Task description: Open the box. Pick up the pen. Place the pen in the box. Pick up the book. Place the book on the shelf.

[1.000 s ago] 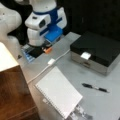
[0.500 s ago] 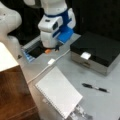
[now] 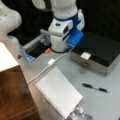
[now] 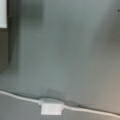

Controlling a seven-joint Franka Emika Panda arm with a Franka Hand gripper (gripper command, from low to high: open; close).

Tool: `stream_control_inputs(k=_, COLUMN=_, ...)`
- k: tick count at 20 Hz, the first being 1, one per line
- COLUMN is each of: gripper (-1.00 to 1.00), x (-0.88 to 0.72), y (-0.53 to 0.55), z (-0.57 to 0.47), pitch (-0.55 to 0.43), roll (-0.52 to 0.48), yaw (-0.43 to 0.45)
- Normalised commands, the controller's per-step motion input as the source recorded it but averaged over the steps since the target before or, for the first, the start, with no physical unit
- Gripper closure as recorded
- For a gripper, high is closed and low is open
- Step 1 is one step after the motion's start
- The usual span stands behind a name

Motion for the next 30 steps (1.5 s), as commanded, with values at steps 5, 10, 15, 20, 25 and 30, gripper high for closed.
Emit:
stream_control_inputs(k=5, gripper=-1.00, x=0.37, y=0.16, z=0.07, pitch=0.287, roll=0.173, yaw=0.108)
stream_control_inputs(k=10, gripper=-1.00, x=0.32, y=0.14, z=0.01, pitch=0.236, roll=0.258, yaw=0.061)
stream_control_inputs(k=15, gripper=-1.00, x=0.33, y=0.16, z=0.01, pitch=0.211, roll=0.349, yaw=-0.031)
stream_control_inputs(k=20, gripper=-1.00, x=0.31, y=0.07, z=-0.11, pitch=0.078, roll=0.465, yaw=0.027)
stream_control_inputs(k=25, gripper=-1.00, x=0.21, y=-0.01, z=-0.25, pitch=-0.063, roll=0.552, yaw=-0.021)
stream_control_inputs(k=30, gripper=-1.00, x=0.02, y=-0.12, z=-0.38, pitch=-0.122, roll=0.497, yaw=-0.052)
